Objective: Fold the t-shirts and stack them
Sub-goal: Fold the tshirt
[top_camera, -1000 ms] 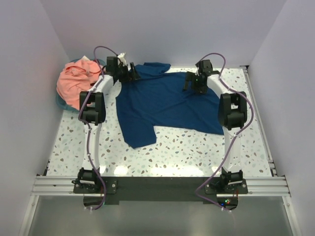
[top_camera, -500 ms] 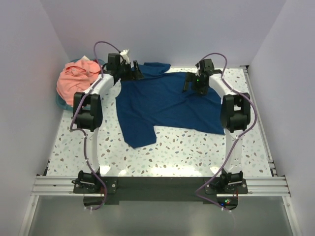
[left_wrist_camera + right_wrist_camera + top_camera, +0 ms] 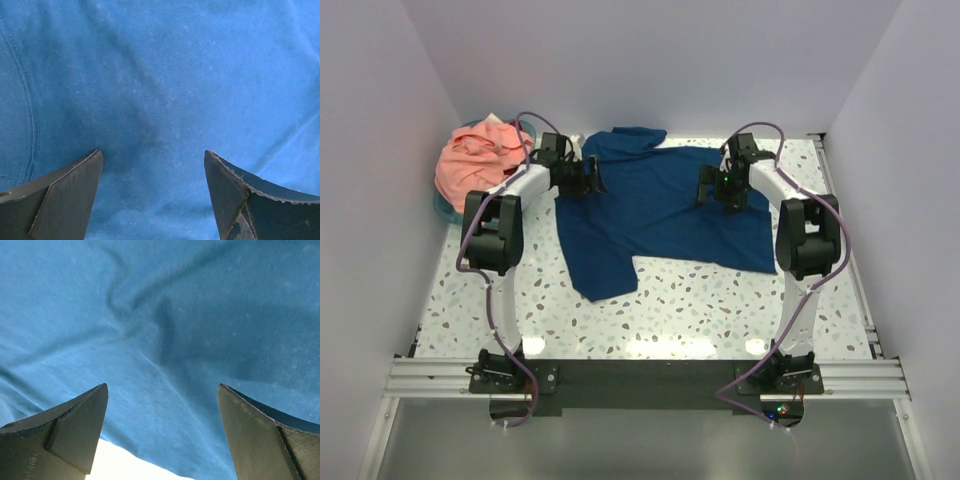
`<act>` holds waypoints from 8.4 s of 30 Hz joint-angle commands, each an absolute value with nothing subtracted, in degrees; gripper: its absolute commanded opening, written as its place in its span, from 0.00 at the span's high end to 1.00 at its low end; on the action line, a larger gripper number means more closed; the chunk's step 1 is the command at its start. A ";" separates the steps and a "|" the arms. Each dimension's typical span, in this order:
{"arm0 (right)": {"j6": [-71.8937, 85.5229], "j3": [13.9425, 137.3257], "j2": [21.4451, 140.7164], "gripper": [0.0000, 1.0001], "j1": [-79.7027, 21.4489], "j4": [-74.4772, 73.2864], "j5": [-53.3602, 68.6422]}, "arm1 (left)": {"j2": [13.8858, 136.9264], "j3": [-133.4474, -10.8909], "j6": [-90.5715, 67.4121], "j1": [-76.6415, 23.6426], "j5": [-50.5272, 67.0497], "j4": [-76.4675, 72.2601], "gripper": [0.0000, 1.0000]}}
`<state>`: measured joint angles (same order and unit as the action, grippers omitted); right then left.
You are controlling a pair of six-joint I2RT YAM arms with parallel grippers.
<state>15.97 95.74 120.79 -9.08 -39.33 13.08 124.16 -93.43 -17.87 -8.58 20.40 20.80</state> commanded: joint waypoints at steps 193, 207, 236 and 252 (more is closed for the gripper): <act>26.72 73.21 111.10 1.00 2.46 -55.89 0.18 | 98.97 -62.58 -21.88 -5.19 7.64 37.52 1.00; 27.51 72.25 107.23 1.00 0.62 -67.05 -1.85 | 87.47 -58.37 -25.48 -5.10 6.50 43.06 1.00; 30.06 75.48 104.59 1.00 -1.67 -67.42 -0.18 | 90.85 -76.18 -29.01 -7.65 6.86 43.51 1.00; 31.99 92.37 116.01 1.00 -0.18 -67.24 2.72 | 118.55 -112.48 -23.21 -7.12 14.67 41.92 1.00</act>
<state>30.50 88.38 115.35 -0.58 -66.81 1.26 116.51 -105.56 -25.36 -7.53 11.44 43.46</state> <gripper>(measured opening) 0.079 0.020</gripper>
